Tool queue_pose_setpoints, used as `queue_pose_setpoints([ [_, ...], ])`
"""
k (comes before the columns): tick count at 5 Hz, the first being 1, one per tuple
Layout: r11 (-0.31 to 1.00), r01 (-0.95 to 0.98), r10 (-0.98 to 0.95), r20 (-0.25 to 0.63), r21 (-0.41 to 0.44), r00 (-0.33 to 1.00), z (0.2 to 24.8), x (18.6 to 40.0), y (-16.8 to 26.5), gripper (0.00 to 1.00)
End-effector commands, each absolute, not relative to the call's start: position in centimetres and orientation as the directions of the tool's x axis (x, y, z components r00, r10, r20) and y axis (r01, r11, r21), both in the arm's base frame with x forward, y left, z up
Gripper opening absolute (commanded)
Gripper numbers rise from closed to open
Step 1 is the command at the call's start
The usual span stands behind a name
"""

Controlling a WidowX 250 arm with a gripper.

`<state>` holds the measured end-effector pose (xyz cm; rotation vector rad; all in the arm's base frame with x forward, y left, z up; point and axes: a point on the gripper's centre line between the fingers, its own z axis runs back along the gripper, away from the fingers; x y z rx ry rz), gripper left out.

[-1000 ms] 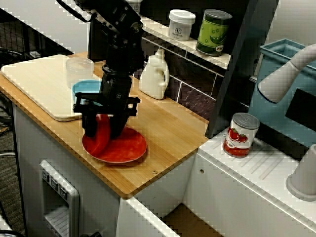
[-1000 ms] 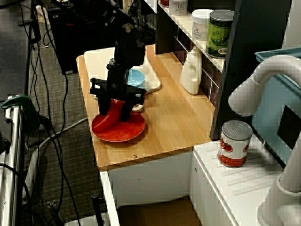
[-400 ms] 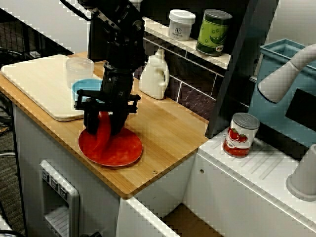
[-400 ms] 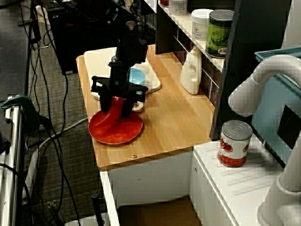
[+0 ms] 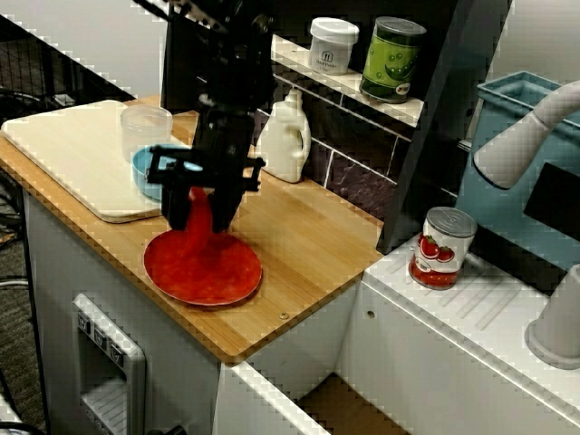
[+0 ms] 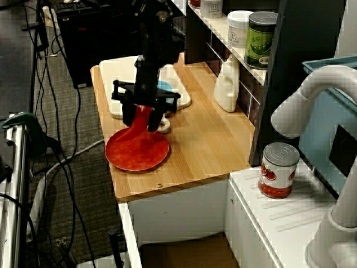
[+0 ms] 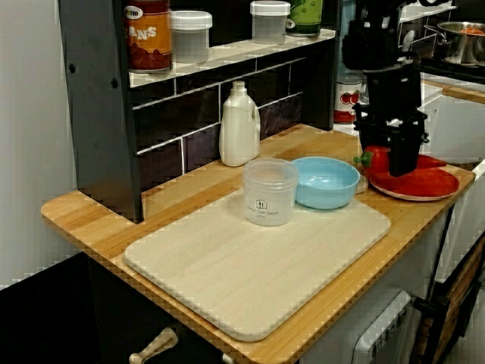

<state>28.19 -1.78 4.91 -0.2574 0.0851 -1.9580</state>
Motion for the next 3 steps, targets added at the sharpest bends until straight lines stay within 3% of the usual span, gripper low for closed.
queue_pose_setpoints([
  [1, -0.383, 0.916, -0.920, 0.139, -0.115, -0.367, 8.5, 29.2, -1.1, 0.00],
  [3, -0.379, 0.918, -0.919, 0.160, -0.113, -0.360, 10.3, 29.2, -1.0, 0.00],
])
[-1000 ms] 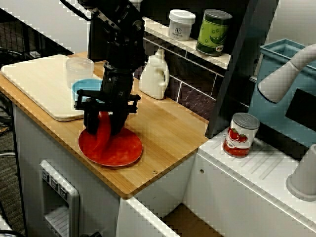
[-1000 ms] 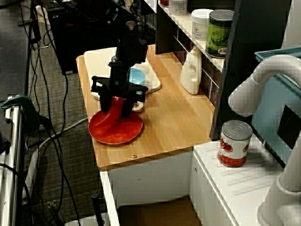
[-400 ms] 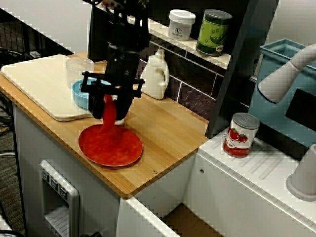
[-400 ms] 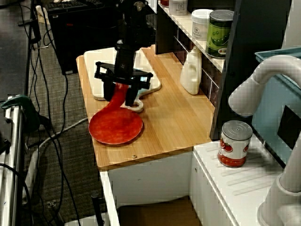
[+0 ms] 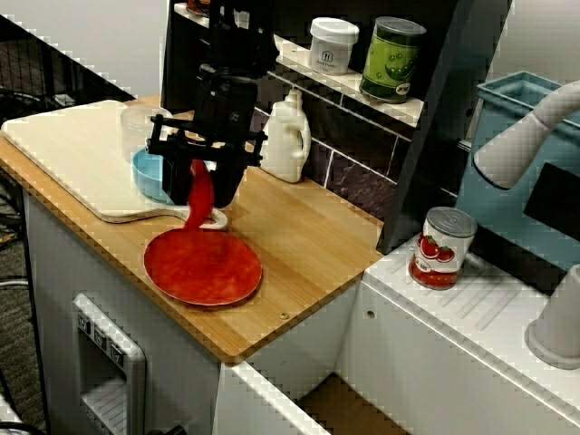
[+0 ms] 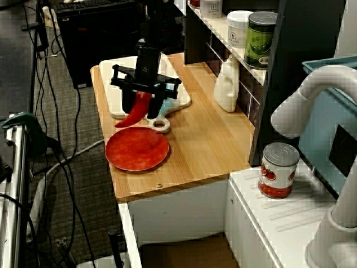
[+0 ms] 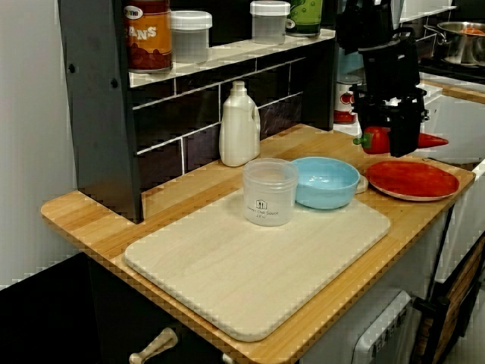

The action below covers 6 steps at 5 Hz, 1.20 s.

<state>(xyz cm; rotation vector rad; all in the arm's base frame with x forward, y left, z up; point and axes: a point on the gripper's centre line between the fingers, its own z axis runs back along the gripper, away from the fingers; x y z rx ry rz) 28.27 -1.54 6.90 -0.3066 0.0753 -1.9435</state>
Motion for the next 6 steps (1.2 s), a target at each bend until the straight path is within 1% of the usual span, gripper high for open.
queue_pose_setpoints([
  [1, -0.374, 0.921, -0.920, 0.168, -0.111, -0.353, 11.2, 29.3, -0.9, 0.00],
  [3, -0.358, 0.928, -0.925, 0.173, -0.104, -0.338, 12.6, 29.9, -0.4, 0.00],
  [5, -0.310, 0.944, -0.942, 0.167, -0.111, -0.290, 12.7, 31.7, 1.6, 0.00],
  [6, -0.294, 0.949, -0.949, 0.156, -0.114, -0.275, 12.2, 32.3, 2.6, 0.00],
])
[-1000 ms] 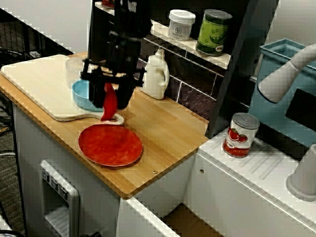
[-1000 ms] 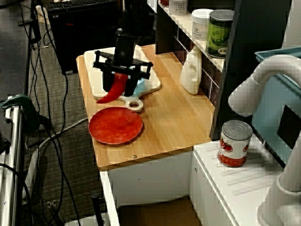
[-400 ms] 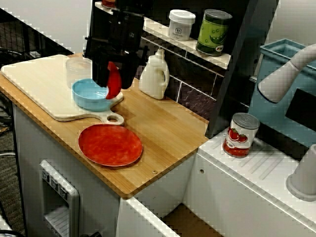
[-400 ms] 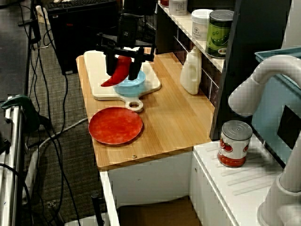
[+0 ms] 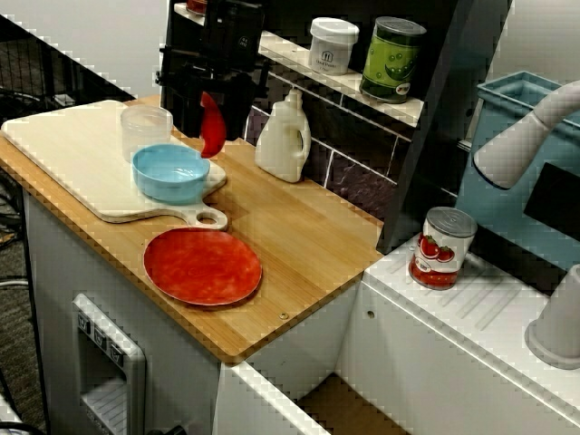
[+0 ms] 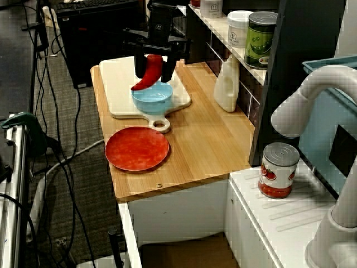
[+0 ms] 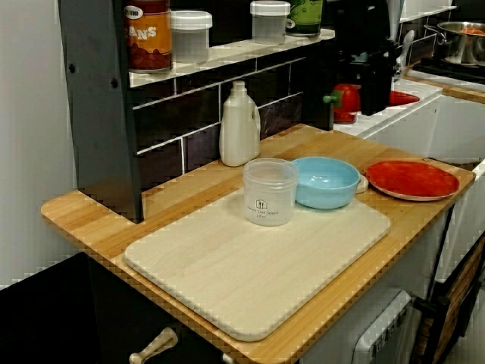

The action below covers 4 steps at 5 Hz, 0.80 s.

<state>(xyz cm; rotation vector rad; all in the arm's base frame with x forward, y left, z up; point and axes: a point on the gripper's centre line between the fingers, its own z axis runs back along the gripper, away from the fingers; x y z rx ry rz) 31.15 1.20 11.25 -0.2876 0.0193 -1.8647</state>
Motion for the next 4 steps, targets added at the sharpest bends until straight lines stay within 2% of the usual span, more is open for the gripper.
queue_pose_setpoints([
  [1, -0.294, 0.949, -0.952, 0.127, -0.114, -0.280, 11.6, 32.6, 3.1, 0.00],
  [4, -0.313, 0.942, -0.949, 0.086, -0.123, -0.304, 10.7, 32.9, 4.3, 0.00],
])
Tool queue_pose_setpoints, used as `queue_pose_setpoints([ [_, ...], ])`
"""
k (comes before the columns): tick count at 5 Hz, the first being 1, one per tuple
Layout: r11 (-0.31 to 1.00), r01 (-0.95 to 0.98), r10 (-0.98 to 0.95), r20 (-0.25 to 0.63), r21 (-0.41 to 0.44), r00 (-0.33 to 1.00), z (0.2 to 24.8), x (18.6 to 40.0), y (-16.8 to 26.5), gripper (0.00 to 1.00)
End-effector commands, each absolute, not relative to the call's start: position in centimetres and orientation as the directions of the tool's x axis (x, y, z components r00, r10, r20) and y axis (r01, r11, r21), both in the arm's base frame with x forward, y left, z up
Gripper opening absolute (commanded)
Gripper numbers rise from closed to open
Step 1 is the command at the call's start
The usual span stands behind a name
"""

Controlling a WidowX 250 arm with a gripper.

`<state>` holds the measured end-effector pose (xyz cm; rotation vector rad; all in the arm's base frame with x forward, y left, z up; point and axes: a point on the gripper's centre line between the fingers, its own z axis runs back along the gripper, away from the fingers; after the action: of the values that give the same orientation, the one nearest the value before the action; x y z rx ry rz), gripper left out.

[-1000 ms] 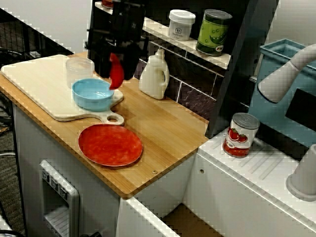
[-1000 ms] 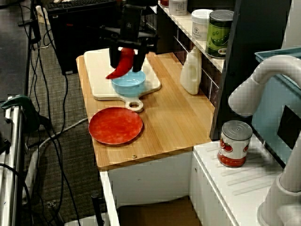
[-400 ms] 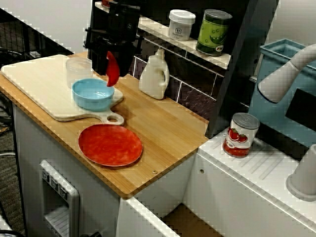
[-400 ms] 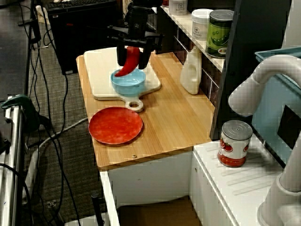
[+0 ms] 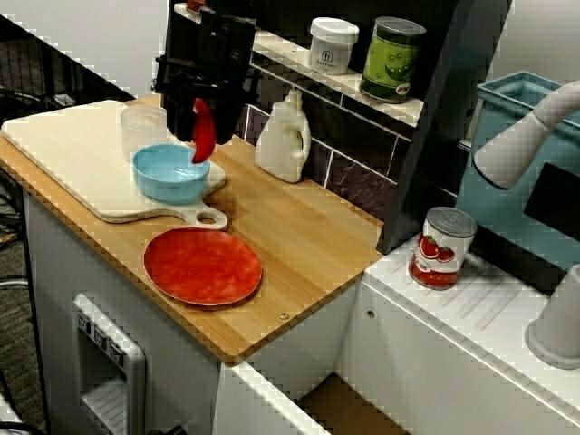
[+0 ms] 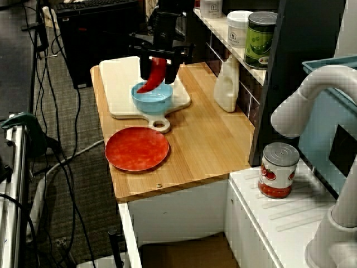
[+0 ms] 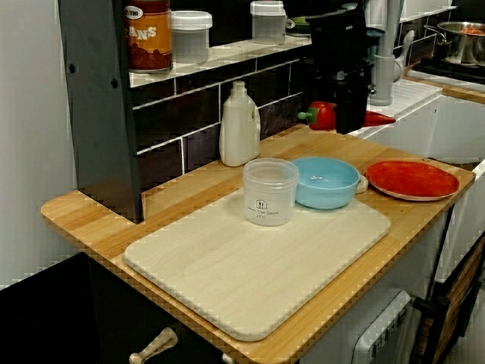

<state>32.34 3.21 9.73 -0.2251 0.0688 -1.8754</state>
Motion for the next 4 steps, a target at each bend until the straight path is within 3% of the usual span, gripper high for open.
queue_pose_setpoints([
  [1, -0.305, 0.944, -0.951, 0.081, -0.125, -0.297, 10.4, 33.2, 5.0, 0.00],
  [4, -0.284, 0.948, -0.959, 0.051, -0.140, -0.280, 9.1, 33.4, 6.1, 0.00],
])
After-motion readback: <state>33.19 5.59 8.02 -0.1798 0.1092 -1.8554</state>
